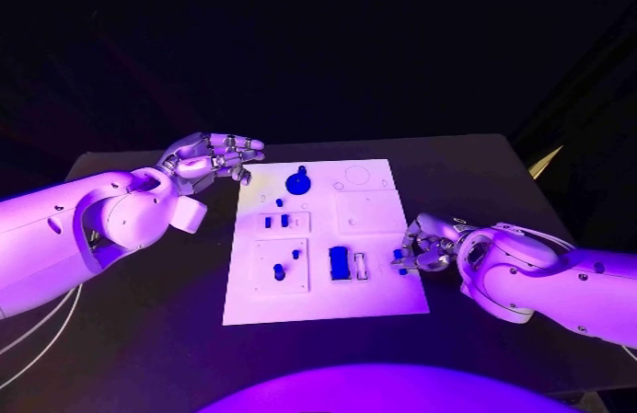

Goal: Assemble the parts on the task board

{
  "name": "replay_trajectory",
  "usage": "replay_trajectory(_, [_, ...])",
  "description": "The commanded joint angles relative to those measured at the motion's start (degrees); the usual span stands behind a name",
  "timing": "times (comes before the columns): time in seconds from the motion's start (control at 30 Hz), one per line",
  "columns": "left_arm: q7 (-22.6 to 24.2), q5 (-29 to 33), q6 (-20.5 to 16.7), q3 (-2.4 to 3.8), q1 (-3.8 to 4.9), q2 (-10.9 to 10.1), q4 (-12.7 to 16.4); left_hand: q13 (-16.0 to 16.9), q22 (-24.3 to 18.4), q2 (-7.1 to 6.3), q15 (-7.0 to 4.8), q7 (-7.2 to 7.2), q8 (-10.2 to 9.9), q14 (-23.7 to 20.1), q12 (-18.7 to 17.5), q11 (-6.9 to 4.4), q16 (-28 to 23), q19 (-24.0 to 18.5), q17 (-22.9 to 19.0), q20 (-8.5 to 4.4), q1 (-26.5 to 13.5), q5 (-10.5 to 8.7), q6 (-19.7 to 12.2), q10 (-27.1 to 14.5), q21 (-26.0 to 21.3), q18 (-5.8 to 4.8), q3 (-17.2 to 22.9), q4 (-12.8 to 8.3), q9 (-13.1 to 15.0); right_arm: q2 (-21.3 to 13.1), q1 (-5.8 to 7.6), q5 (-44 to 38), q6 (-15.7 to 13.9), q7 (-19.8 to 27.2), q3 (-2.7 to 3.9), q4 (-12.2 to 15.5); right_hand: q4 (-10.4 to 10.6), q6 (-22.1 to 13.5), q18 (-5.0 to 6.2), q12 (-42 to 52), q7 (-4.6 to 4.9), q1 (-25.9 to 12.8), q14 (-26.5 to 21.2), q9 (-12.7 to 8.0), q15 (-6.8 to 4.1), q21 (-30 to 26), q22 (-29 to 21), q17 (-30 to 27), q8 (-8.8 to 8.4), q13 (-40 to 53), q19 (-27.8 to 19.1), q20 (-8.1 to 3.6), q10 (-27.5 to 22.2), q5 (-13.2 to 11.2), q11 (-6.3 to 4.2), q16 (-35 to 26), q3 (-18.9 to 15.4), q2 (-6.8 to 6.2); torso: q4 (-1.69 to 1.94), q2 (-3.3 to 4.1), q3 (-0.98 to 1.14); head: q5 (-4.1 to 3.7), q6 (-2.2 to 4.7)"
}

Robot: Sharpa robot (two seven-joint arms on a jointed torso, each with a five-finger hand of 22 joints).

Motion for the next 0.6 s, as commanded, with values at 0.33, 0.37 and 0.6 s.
replay_trajectory(0.33, [0.55, 0.34, 1.01, 0.03, 0.02, 0.02, 0.17, -0.07, 0.0, 0.08, 0.28, -0.15, -0.01, -0.31, 0.27, -0.01, -0.13, -0.03, -0.1, 0.19, 0.23, -0.03, -0.42, -0.54, -0.24, 0.81, 0.29, -0.15, 0.07, 1.41, -1.3, -6.3, 4.76, -2.46, -0.29, -1.33, -1.51, 0.26, -0.82, -0.1, -0.49, 5.49, 5.43, -0.29, -0.57, 0.26, 15.06, 11.84, -0.54, 13.58, 5.99, -0.4, 4.86, -0.02, -0.69, -0.1, 2.1, 1.15, -0.07, -0.01, 0.02, 0.22, -0.31])
replay_trajectory(0.37, [0.55, 0.34, 1.01, 0.03, 0.02, 0.03, 0.17, -0.07, 0.0, 0.08, 0.28, -0.15, -0.01, -0.31, 0.27, -0.01, -0.13, -0.03, -0.1, 0.19, 0.23, -0.03, -0.42, -0.54, -0.24, 0.81, 0.29, -0.15, 0.07, 1.43, -1.32, -6.51, 4.77, -2.51, -0.29, -1.29, -1.95, 0.27, -0.82, -0.11, -0.6, 6.73, 5.43, -0.34, -0.66, 0.26, 15.06, 11.84, -0.63, 13.57, 5.99, -0.46, 4.86, 0.34, -0.8, -0.1, 3.01, 1.47, -0.07, 0.0, 0.04, 0.23, -0.22])
replay_trajectory(0.6, [0.47, 0.34, 0.94, 0.03, 0.02, -0.01, 0.14, -0.07, 0.0, 0.12, 0.28, -0.16, 0.05, -0.35, 0.41, -0.02, -0.13, -0.05, -0.1, 0.21, 0.17, -0.03, -0.41, -0.55, -0.28, 0.81, 0.28, -0.1, 0.1, 1.19, -1.38, -5.39, 2.8, -2.79, -0.29, -0.41, -3.7, 0.98, -0.82, 0.0, -0.98, 10.28, 5.45, -0.85, -1.03, 0.26, 15.06, 11.93, -1.39, 13.65, 5.99, -0.9, 4.9, 6.28, -1.22, -0.09, 11.34, 1.62, -0.06, 0.0, 0.05, 0.24, -0.27])
